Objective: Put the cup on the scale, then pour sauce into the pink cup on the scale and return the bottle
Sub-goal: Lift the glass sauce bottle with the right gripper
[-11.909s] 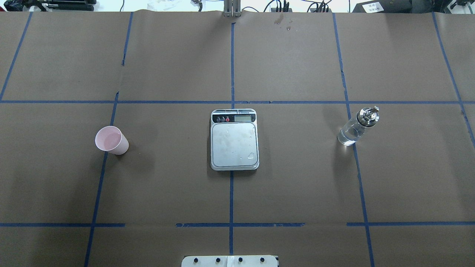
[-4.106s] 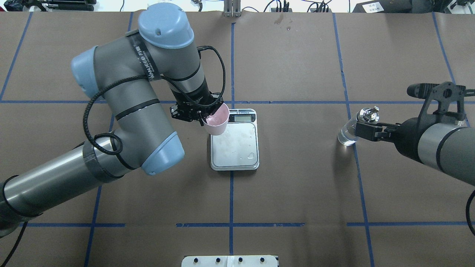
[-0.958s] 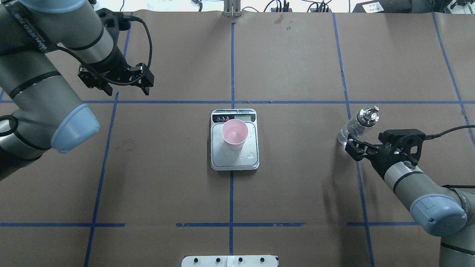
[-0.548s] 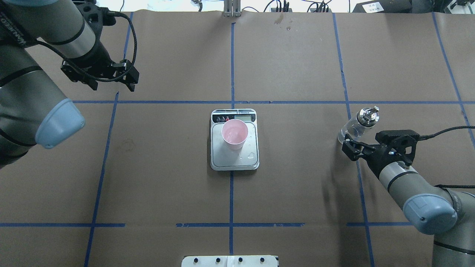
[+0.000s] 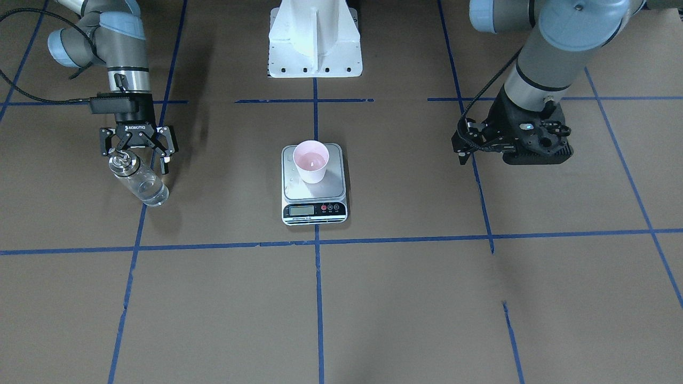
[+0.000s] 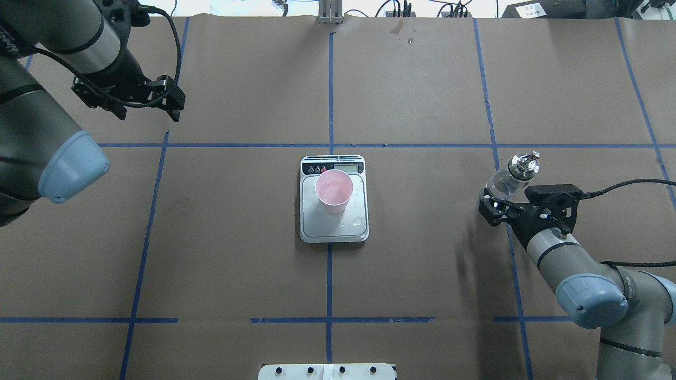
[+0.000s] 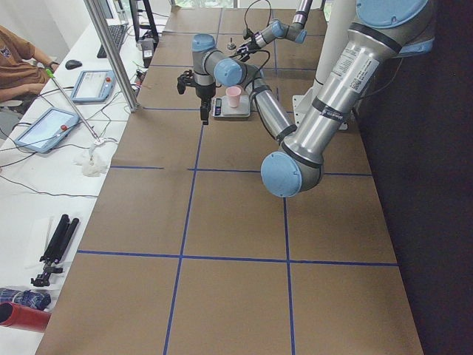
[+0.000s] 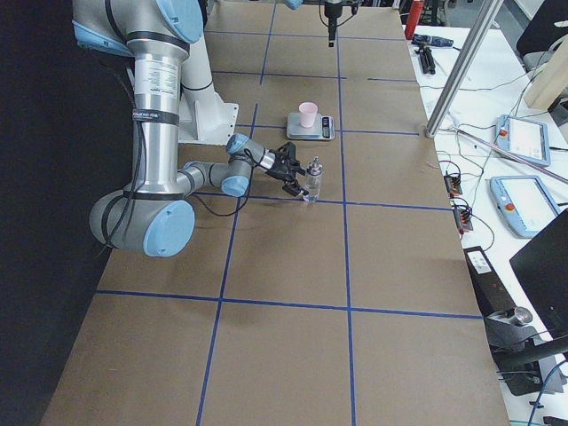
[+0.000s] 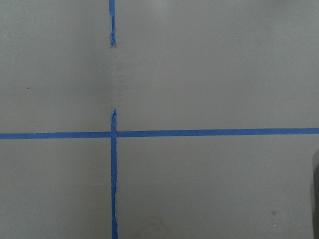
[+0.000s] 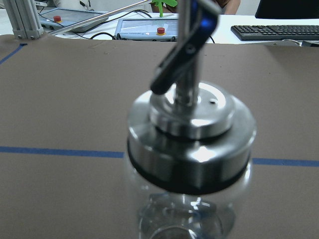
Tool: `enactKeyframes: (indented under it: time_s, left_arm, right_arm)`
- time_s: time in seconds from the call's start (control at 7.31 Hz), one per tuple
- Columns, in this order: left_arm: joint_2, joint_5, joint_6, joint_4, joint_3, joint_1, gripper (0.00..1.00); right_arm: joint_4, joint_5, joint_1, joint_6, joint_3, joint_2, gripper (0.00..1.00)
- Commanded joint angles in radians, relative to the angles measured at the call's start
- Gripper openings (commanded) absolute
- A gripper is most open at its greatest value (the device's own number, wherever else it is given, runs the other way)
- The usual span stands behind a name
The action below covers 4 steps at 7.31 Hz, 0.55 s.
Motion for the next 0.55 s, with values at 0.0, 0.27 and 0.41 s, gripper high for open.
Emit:
enactKeyframes:
  time_s: [0.0,0.27,0.41]
  left_arm:
    - [0.000,0.000,0.000,0.000,0.002,-0.001,1.00]
    - [0.000,0.000,0.000,0.000,0.007,0.002,1.00]
    - [0.000,0.000,0.000,-0.003,0.010,0.002,1.00]
  right_arm:
    - [-0.002,-0.005,0.015,-0.028,-0.013,0.012,1.00]
    - [0.005,-0.005,0.035,-0.029,-0.065,0.046,1.00]
    - [0.005,-0.005,0.043,-0.031,-0.083,0.067,1.00]
